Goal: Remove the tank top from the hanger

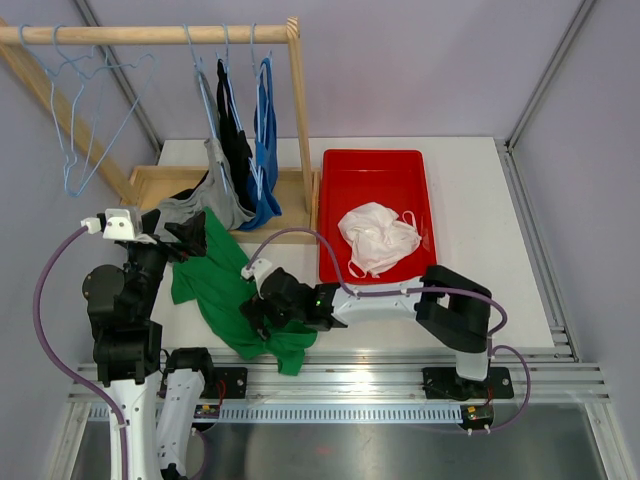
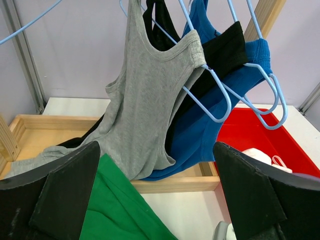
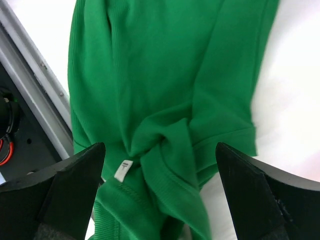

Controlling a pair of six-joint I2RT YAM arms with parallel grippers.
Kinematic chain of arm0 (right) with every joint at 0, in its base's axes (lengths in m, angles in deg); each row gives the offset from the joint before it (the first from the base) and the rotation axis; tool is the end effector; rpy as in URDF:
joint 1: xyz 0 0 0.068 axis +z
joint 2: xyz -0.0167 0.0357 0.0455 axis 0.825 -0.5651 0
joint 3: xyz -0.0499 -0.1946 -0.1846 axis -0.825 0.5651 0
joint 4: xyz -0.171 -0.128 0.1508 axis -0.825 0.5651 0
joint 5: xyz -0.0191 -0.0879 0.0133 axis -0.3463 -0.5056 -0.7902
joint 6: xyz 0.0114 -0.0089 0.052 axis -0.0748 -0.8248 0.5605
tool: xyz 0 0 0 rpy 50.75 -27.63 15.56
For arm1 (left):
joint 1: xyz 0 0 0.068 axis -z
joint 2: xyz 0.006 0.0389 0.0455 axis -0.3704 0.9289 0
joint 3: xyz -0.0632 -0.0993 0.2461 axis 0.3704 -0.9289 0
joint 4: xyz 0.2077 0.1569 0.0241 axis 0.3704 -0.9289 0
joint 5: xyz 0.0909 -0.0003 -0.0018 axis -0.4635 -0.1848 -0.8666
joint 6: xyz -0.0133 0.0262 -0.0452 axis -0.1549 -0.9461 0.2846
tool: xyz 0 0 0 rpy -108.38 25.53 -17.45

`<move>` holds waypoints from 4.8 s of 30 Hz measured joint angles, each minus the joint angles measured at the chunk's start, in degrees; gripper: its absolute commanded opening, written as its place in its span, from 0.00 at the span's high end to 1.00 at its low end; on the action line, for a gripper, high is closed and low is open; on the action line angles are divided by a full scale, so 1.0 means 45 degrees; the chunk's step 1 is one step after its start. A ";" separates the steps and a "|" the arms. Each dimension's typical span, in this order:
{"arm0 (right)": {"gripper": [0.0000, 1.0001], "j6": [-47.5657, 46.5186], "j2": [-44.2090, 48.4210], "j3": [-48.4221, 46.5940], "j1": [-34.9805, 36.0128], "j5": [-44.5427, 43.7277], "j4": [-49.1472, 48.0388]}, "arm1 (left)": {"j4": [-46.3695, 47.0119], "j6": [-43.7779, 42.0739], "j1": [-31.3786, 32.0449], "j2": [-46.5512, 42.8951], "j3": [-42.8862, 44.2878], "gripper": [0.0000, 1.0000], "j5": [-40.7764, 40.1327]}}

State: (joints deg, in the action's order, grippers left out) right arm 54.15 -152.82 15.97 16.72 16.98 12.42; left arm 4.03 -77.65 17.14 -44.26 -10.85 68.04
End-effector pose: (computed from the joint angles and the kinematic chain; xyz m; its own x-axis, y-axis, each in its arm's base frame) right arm 0.1306 0.3953 0.1865 -0.4311 -0.4724 -0.7687 -0.8323 0.5371 0.1367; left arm 0.0842 -0.0011 0.3957 0.1011 -0.1776 -0.9789 0.1632 0.9736 -0.1598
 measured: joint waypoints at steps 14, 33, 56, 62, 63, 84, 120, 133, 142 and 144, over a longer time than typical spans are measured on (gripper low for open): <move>0.37 0.0646 -0.1530 -0.0826 0.0748 -0.2025 0.1418 | -0.0068 0.0000 0.0039 -0.0044 -0.0078 0.01 -0.0015; 1.00 0.1622 0.0869 0.0869 0.0840 -0.4401 0.3483 | -0.0063 -0.0010 0.0049 -0.0107 -0.0131 0.01 -0.0262; 1.00 -0.0121 0.9471 -0.1035 -0.0777 -0.9345 0.9350 | -0.0068 -0.0044 0.0107 -0.0107 -0.0131 0.01 -0.0500; 1.00 -0.1491 0.8995 -0.2006 -0.4464 -0.7519 0.8393 | -0.0068 -0.0044 0.0121 -0.0107 -0.0136 0.01 -0.0520; 1.00 -0.1642 0.8728 -0.2341 -0.4959 -0.7121 0.8276 | -0.0068 -0.0049 0.0121 -0.0107 -0.0141 0.01 -0.0525; 1.00 -0.2856 0.2579 -0.9355 -1.0622 -0.1807 0.7664 | -0.0073 -0.0136 0.0175 -0.0097 -0.0257 0.01 -0.0617; 0.01 -0.1938 0.0165 -0.5741 -1.0681 -0.0209 0.6013 | -0.0073 -0.0141 0.0199 -0.0092 -0.0262 0.01 -0.0617; 0.01 -0.1831 0.1098 -0.4061 -1.0681 -0.0121 0.5294 | -0.0044 -0.0131 0.0204 -0.0092 -0.0296 0.01 -0.0437; 0.01 -0.1428 0.4114 -0.1443 -1.0690 0.0869 0.4090 | 0.0398 0.0078 0.0325 0.0466 -0.0287 0.01 0.0884; 0.00 -0.1321 0.4439 -0.1166 -1.0686 0.1151 0.3823 | 0.0510 0.0170 0.0340 0.0534 -0.0282 0.03 0.1292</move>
State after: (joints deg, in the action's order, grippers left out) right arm 48.21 -132.84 10.72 -31.36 22.16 29.62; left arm 6.32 -76.89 18.67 -41.86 -12.11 73.86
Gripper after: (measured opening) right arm 0.993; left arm 0.984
